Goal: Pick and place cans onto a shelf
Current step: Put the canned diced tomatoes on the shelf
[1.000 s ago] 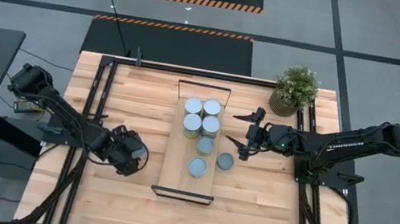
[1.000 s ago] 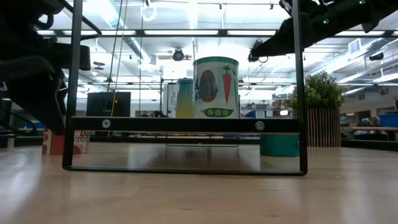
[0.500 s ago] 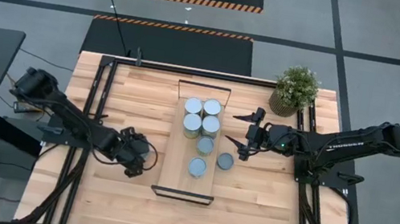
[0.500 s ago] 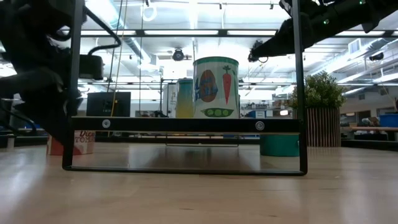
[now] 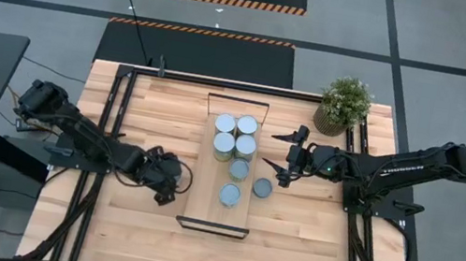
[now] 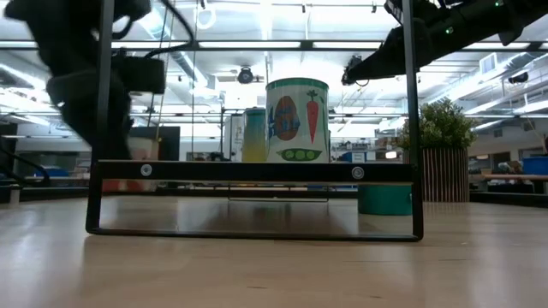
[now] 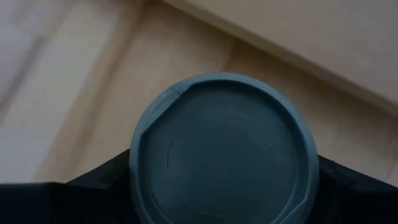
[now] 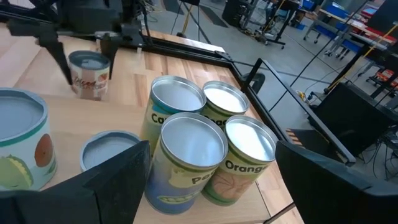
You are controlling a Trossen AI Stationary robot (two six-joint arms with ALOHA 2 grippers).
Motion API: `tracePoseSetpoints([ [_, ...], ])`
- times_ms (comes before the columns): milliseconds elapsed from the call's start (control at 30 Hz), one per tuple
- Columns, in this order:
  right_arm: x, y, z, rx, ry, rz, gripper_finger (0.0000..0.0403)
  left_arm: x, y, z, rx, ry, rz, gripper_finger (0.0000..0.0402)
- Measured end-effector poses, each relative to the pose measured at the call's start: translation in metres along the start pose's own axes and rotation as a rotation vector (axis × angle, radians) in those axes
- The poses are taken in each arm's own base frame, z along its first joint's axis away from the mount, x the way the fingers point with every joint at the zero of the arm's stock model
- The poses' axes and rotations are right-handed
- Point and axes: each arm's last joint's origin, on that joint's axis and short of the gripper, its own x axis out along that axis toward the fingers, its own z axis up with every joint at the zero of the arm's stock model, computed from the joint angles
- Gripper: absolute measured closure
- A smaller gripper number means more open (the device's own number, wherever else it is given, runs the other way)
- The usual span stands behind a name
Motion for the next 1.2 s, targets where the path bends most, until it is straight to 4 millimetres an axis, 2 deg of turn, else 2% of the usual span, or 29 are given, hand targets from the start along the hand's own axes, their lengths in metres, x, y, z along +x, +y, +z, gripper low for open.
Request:
tracePoseSetpoints([
  [333, 0.000, 0.000, 0.000, 0.003, 0.001, 0.000, 0.0050, -0.014, 0.006, 0.058, -0.112, -0.135, 0.001, 0.0104],
  [533, 0.000, 0.000, -0.001, 0.001, 0.005, 0.001, 0.0050, 0.002, 0.005, 0.080, -0.106, -0.261, -0.043, 0.0104],
  [667, 0.000, 0.000, -0.001, 0.000, 0.008, 0.002, 0.0050, 0.018, 0.001, 0.085, -0.078, -0.283, -0.047, 0.0104],
  [867, 0.000, 0.000, -0.001, 0.000, 0.008, 0.001, 0.0050, 0.029, -0.002, 0.084, -0.002, -0.254, -0.041, 0.0100],
  [1200, 0.000, 0.000, -0.001, 0.007, 0.005, 0.008, 0.0050, 0.030, -0.004, 0.086, 0.002, -0.248, -0.097, 0.0030],
])
